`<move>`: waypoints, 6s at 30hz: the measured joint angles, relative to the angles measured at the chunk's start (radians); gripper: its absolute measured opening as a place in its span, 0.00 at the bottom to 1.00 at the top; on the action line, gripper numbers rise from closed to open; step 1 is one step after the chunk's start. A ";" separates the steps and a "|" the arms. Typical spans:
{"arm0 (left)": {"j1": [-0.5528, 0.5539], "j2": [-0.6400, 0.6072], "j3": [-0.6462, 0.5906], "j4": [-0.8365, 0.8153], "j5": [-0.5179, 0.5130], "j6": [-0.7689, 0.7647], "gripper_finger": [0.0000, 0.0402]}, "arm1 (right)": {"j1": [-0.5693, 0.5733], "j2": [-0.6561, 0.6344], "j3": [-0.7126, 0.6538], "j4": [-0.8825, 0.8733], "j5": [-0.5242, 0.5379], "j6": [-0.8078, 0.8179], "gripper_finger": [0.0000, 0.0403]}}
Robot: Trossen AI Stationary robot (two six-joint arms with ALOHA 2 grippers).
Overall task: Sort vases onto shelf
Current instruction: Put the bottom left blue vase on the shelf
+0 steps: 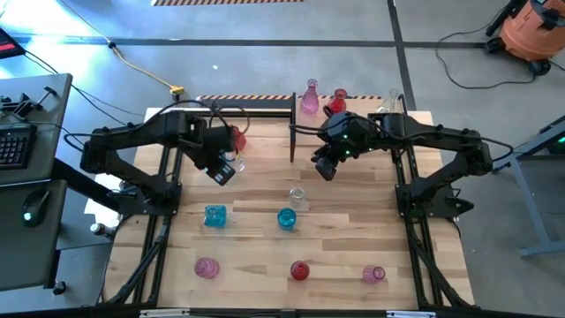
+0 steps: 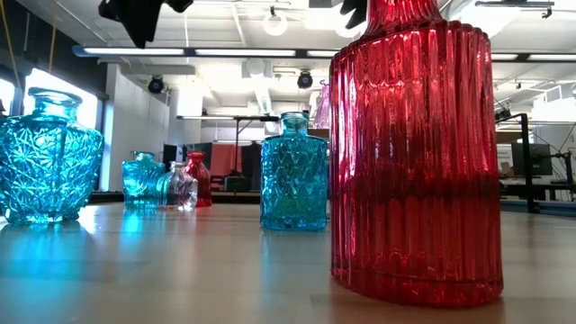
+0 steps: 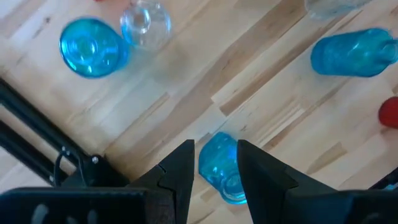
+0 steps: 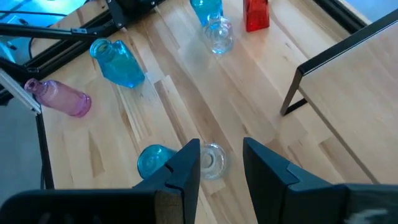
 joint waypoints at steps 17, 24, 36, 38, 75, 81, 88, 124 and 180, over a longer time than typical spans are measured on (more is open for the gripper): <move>-0.165 0.000 -0.133 0.003 -0.002 -0.197 0.28 | 0.020 0.000 0.000 -0.074 -0.031 -0.040 0.25; -0.227 0.000 -0.133 0.005 -0.003 -0.267 0.28 | 0.019 0.000 0.000 -0.075 -0.031 -0.034 0.25; -0.315 0.000 -0.133 0.005 -0.028 -0.293 0.28 | 0.019 0.000 0.000 -0.065 -0.031 -0.034 0.25; -0.327 0.000 -0.133 0.005 -0.029 -0.285 0.28 | 0.019 0.000 0.000 -0.065 -0.031 -0.034 0.25; -0.413 -0.006 -0.260 0.085 -0.070 -0.266 0.28 | 0.019 0.000 0.000 -0.062 -0.028 0.116 0.28; -0.413 -0.006 -0.260 0.111 -0.049 -0.268 0.28 | 0.019 0.000 0.000 -0.062 -0.031 0.104 0.37; -0.413 -0.007 -0.260 0.111 -0.031 -0.270 0.28 | 0.019 0.000 0.000 -0.062 -0.032 0.097 0.55; -0.406 -0.006 -0.488 0.277 0.062 -0.295 0.28 | 0.019 0.000 0.000 -0.066 -0.050 0.047 0.83; -0.316 -0.006 -0.286 0.293 0.055 -0.277 0.06 | 0.029 0.005 0.000 -0.002 -0.009 -0.053 0.83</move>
